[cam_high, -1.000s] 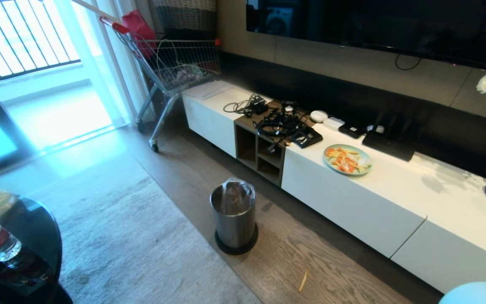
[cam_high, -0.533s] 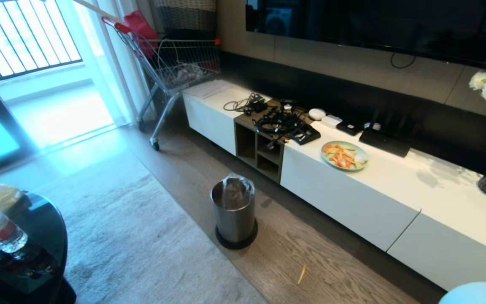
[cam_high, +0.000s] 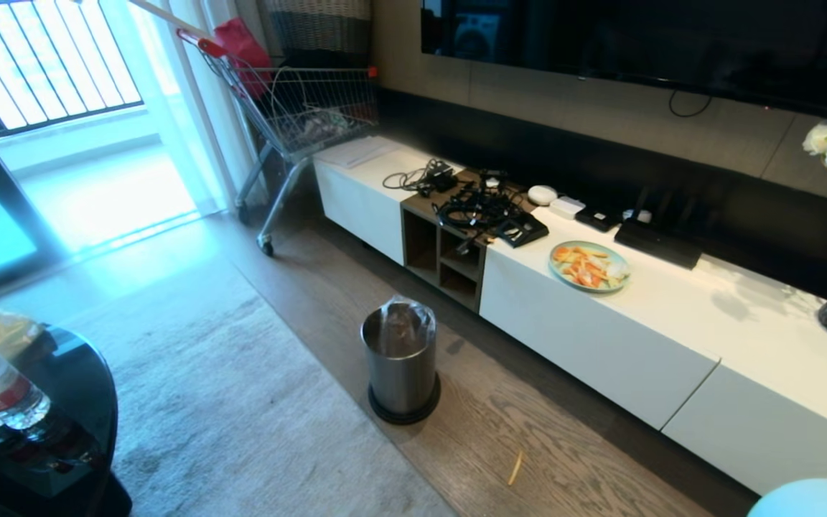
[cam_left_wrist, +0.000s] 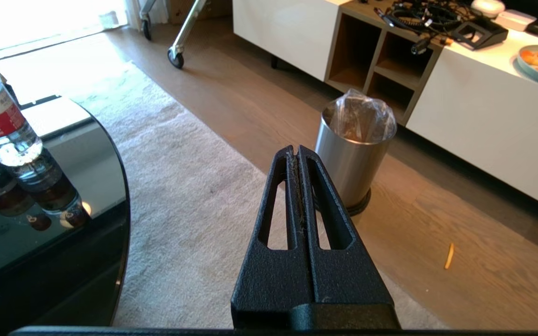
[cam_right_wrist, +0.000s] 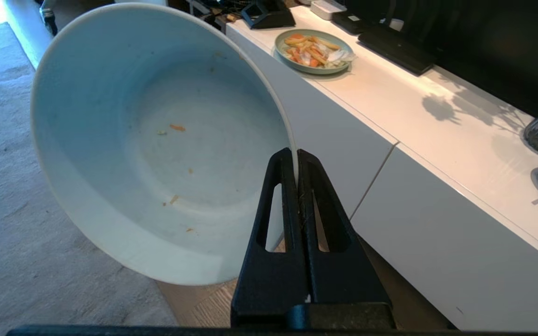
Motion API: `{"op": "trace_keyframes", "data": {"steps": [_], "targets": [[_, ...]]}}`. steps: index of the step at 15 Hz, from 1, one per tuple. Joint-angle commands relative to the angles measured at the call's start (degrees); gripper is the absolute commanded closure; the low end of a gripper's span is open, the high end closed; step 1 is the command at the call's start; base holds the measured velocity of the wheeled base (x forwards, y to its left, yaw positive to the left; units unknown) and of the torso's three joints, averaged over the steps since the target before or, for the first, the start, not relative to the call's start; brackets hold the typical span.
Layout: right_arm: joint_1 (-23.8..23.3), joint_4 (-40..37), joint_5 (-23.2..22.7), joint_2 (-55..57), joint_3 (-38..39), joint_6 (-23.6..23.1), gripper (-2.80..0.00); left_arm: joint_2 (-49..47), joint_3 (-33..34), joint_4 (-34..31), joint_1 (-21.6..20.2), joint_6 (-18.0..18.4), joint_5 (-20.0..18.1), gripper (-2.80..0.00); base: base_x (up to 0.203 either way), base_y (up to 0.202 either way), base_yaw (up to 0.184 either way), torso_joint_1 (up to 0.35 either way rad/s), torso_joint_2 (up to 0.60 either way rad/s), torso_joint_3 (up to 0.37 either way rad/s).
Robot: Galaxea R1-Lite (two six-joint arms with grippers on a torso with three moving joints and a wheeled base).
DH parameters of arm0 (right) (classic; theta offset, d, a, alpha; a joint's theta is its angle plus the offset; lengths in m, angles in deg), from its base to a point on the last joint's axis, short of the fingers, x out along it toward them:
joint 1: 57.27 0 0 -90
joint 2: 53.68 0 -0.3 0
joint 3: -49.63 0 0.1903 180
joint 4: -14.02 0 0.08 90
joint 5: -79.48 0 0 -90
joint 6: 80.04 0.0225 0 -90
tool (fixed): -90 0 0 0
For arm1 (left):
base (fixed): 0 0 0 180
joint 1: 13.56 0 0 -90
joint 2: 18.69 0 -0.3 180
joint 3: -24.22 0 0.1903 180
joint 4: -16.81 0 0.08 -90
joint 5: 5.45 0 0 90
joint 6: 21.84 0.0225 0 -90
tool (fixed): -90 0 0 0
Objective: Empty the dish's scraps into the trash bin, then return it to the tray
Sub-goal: Put the bowl back to the table
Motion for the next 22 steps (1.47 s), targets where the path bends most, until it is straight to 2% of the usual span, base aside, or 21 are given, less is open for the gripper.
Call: {"op": "trace_keyframes", "data": {"steps": [1,6,22], "targets": [[0.0,0.0,-0.1,0.1,0.0,0.0,0.0,0.0,0.0,0.0,0.0,0.0,0.0,0.0,0.0,-0.005,0.09,-0.002,0.01,0.007],[0.0,0.0,-0.1,0.1,0.0,1.5,0.0,0.0,0.0,0.0,0.0,0.0,0.1,0.0,0.002,-0.008,0.161,0.005,0.0,0.001],[0.0,0.0,-0.1,0.1,0.0,1.7,0.0,0.0,0.0,0.0,0.0,0.0,0.0,0.0,0.0,-0.008,0.168,0.002,0.0,0.002]]}}
